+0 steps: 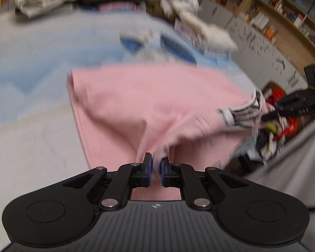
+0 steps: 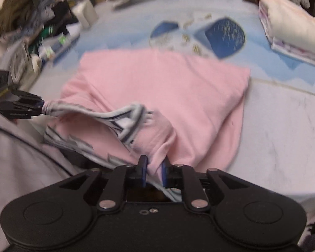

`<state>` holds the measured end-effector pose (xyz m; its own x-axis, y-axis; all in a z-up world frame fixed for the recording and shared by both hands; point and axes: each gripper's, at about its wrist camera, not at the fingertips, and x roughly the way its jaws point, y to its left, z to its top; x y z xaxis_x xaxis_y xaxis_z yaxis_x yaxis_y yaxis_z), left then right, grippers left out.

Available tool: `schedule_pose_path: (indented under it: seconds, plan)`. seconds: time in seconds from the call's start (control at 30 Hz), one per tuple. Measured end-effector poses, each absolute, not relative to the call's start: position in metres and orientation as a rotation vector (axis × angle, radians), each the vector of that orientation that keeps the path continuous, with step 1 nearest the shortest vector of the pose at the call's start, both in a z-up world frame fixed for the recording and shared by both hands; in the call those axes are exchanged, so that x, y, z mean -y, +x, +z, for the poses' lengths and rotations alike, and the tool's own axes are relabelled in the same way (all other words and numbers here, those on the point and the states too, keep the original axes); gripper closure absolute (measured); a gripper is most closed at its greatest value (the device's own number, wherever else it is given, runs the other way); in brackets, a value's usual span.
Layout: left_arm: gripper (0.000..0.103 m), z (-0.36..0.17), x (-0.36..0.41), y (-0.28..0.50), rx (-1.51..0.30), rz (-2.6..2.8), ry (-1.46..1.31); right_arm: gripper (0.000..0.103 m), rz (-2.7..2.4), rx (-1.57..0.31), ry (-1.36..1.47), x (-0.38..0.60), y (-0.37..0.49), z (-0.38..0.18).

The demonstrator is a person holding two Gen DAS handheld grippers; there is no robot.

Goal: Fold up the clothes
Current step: 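Lay the folded sweatshirt flat on the table and open both tools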

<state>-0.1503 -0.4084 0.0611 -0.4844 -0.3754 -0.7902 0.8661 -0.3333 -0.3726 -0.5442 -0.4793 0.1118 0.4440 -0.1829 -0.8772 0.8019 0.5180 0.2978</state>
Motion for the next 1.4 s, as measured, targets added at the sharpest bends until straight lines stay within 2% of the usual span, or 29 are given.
schedule_pose_path:
  seconds: [0.03, 0.07, 0.13, 0.2, 0.37, 0.57, 0.6, 0.63, 0.67, 0.7, 0.8, 1.0, 1.3, 1.4]
  plan:
    - [0.076, 0.062, 0.403, -0.147, -1.031, -1.921, 0.801, 0.0, -0.693, -0.93, 0.806, 0.479, -0.547, 0.112]
    - [0.071, 0.066, 0.399, -0.143, -1.019, -1.94, 0.83, 0.0, -0.691, -0.923, 0.799, 0.48, -0.552, 0.119]
    - [0.044, 0.075, 0.397, -0.132, -0.98, -1.947, 0.833, 0.0, -0.689, -0.905, 0.785, 0.484, -0.563, 0.133]
    - [0.031, 0.085, 0.405, -0.12, -0.927, -1.918, 0.785, 0.0, -0.73, -0.875, 0.748, 0.494, -0.572, 0.144]
    - [0.031, 0.084, 0.471, -0.108, -0.908, -1.769, 0.595, 0.0, -0.906, -0.802, 0.761, 0.545, -0.568, 0.126]
    - [0.031, 0.054, 0.524, -0.107, -1.106, -1.626, 0.434, 0.0, -1.029, -0.683, 0.973, 0.592, -0.575, 0.081]
    - [0.033, 0.051, 0.529, -0.108, -1.123, -1.603, 0.42, 0.0, -1.049, -0.662, 1.009, 0.6, -0.576, 0.073]
    - [0.04, 0.049, 0.53, -0.11, -1.131, -1.584, 0.403, 0.0, -1.068, -0.64, 1.044, 0.607, -0.577, 0.066]
    - [0.051, 0.048, 0.531, -0.111, -1.128, -1.57, 0.387, 0.0, -1.064, -0.637, 1.055, 0.609, -0.575, 0.062]
    - [0.073, 0.047, 0.532, -0.113, -1.121, -1.541, 0.385, 0.0, -1.062, -0.642, 1.049, 0.608, -0.572, 0.061]
    - [0.093, 0.041, 0.532, -0.112, -1.092, -1.448, 0.38, 0.0, -1.096, -0.641, 1.059, 0.611, -0.565, 0.063]
    - [0.097, 0.039, 0.557, -0.094, -1.061, -1.354, 0.304, 0.0, -1.136, -0.626, 0.972, 0.655, -0.544, 0.076]
    - [0.098, 0.073, 0.661, -0.072, -0.831, -1.302, 0.26, 0.0, -1.128, -0.596, 0.773, 0.774, -0.496, 0.104]
    - [0.098, 0.073, 0.687, -0.067, -0.839, -1.302, 0.286, 0.0, -1.107, -0.632, 0.74, 0.806, -0.481, 0.101]
